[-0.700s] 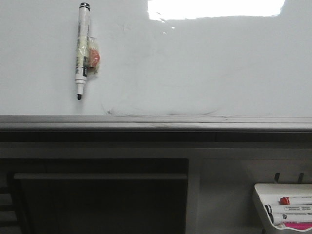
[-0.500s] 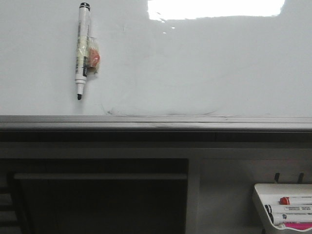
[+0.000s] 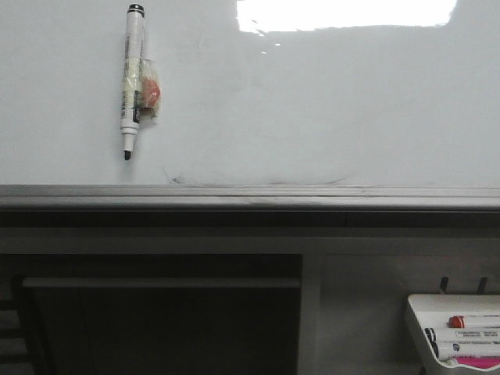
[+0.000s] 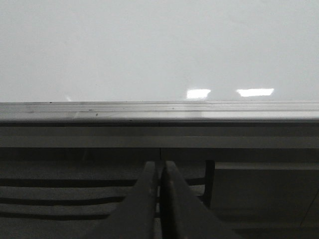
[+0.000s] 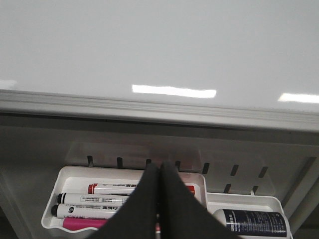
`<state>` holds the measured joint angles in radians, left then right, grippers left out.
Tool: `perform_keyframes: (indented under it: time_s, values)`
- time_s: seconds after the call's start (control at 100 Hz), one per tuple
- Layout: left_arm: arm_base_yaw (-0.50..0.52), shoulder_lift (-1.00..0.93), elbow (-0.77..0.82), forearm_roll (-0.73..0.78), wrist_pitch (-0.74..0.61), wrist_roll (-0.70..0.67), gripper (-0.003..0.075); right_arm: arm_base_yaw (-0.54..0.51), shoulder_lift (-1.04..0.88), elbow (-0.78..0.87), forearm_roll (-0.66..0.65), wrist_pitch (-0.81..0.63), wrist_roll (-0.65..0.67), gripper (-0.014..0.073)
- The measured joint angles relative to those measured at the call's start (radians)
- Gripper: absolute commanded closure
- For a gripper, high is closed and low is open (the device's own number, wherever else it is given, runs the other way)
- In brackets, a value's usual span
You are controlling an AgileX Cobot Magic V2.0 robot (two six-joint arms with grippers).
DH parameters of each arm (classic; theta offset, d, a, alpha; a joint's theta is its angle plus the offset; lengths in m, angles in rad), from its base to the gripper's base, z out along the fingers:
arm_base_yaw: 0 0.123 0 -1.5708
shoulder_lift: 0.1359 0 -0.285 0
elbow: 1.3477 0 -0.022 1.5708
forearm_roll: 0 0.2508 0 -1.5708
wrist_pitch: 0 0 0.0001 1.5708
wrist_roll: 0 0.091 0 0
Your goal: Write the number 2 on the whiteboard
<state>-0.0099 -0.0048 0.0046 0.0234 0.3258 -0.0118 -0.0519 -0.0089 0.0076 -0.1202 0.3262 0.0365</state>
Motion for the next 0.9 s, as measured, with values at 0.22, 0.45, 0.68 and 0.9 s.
perform_keyframes:
  time_s: [0.22, 0.45, 0.68, 0.9]
  values:
    - [0.000, 0.000, 0.000, -0.094, -0.044, 0.000, 0.0739, 0.000, 0.000, 0.000, -0.006, -0.046, 0.000, 0.0650]
    - [0.000, 0.000, 0.000, -0.151, -0.138, -0.002, 0.0740, 0.000, 0.000, 0.000, -0.013, -0.351, 0.000, 0.0650]
    - [0.000, 0.000, 0.000, -0.250, -0.348, -0.007, 0.0740, 0.000, 0.000, 0.000, -0.015, -0.524, 0.000, 0.0650]
    - [-0.010, 0.000, -0.021, -0.263, -0.317, -0.009, 0.0740, 0.000, 0.016, -0.052, -0.015, -0.307, 0.048, 0.0650]
